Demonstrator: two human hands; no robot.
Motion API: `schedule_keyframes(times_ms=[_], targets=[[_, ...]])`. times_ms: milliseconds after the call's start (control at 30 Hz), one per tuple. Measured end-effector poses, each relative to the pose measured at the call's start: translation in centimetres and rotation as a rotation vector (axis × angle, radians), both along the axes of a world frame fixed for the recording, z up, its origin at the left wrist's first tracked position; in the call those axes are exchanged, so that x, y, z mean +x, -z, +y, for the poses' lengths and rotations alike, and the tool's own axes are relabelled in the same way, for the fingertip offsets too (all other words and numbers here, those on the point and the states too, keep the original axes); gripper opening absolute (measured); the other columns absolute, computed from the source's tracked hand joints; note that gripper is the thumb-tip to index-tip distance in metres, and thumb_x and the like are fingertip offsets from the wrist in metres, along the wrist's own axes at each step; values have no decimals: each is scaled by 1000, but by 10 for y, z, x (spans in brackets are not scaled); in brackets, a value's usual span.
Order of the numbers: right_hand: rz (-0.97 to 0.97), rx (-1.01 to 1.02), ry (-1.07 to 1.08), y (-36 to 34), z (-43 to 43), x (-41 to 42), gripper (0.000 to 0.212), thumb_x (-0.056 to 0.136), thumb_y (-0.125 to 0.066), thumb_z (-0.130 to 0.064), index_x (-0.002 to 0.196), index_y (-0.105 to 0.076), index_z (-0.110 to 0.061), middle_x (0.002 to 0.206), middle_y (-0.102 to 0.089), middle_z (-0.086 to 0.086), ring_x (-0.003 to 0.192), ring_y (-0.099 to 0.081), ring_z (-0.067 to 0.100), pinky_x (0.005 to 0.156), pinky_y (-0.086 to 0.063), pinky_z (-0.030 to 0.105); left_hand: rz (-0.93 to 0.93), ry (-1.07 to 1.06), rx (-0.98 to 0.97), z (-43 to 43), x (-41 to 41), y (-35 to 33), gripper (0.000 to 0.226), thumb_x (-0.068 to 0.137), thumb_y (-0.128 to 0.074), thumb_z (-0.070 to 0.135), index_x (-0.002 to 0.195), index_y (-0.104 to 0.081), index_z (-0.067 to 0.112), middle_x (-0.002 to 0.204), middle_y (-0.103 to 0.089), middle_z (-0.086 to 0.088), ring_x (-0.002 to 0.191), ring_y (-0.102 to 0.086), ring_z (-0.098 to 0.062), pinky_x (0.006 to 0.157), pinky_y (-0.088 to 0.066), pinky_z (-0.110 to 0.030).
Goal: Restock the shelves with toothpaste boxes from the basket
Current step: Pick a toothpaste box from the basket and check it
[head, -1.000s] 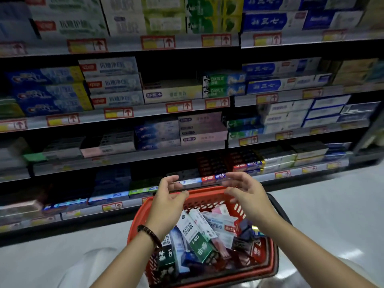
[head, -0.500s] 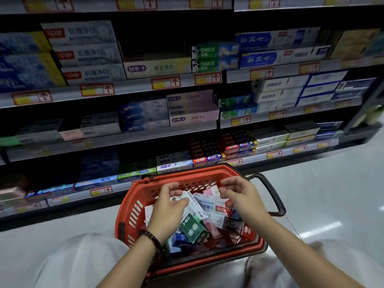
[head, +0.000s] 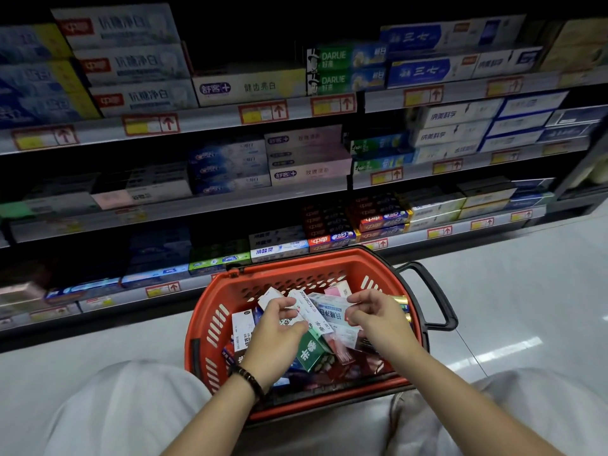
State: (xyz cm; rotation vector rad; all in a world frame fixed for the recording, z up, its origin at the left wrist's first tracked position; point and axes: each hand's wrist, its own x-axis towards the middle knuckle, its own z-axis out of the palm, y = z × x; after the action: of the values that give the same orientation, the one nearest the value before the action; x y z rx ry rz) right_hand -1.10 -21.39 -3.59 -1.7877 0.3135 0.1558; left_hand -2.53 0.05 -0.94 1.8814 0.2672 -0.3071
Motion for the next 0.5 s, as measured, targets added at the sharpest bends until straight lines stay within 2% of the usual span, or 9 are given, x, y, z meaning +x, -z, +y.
schedule_keyframes(times_ms=[67, 133, 167, 267, 367, 500], targets=[[15, -37, -20, 5, 1, -1, 20, 90, -74, -9, 102, -72, -25, 88, -74, 13, 81, -72, 35, 68, -55, 41, 2, -15, -10, -2, -1, 4, 37, 99, -65, 12, 131, -53, 27, 124, -60, 9, 82, -65, -16, 70, -58, -33], [36, -90, -63, 10, 5, -2, 21, 89, -74, -10, 102, -71, -26, 88, -75, 10, 62, -67, 21, 65, -53, 38, 41, -23, -8, -2, 1, 9, 39, 99, -63, 10, 133, -52, 26, 127, -59, 6, 82, -64, -16, 77, -60, -42], [53, -112, -87, 12, 7, -2, 22, 88, -75, -10, 102, -70, -26, 88, -76, 7, 60, -65, 14, 65, -54, 37, 77, -14, -6, -1, 2, 12, 41, 99, -62, 10, 135, -51, 25, 130, -58, 5, 82, -64, -16, 81, -59, -45], [113, -174, -156, 18, 16, -5, 24, 87, -80, -15, 106, -69, -26, 86, -77, -2, 71, -71, 11, 71, -60, 40, 225, 5, -21, 1, 7, 25, 52, 100, -58, 6, 148, -43, 18, 137, -52, -4, 84, -62, -12, 88, -59, -47], [153, -303, -263, 24, 24, -6, 34, 85, -84, -22, 114, -66, -26, 101, -72, -4, 85, -73, 16, 69, -58, 30, 371, -21, -62, -1, 7, 35, 60, 100, -49, 1, 156, -35, 18, 112, -57, -8, 73, -55, -17, 82, -56, -39], [105, -532, -411, 32, 39, -6, 57, 78, -87, -28, 128, -62, -21, 115, -68, -1, 96, -68, 16, 81, -58, 28, 446, -52, -86, -5, 4, 39, 66, 97, -42, 1, 158, -31, 25, 118, -60, -11, 97, -60, -21, 99, -57, -47]])
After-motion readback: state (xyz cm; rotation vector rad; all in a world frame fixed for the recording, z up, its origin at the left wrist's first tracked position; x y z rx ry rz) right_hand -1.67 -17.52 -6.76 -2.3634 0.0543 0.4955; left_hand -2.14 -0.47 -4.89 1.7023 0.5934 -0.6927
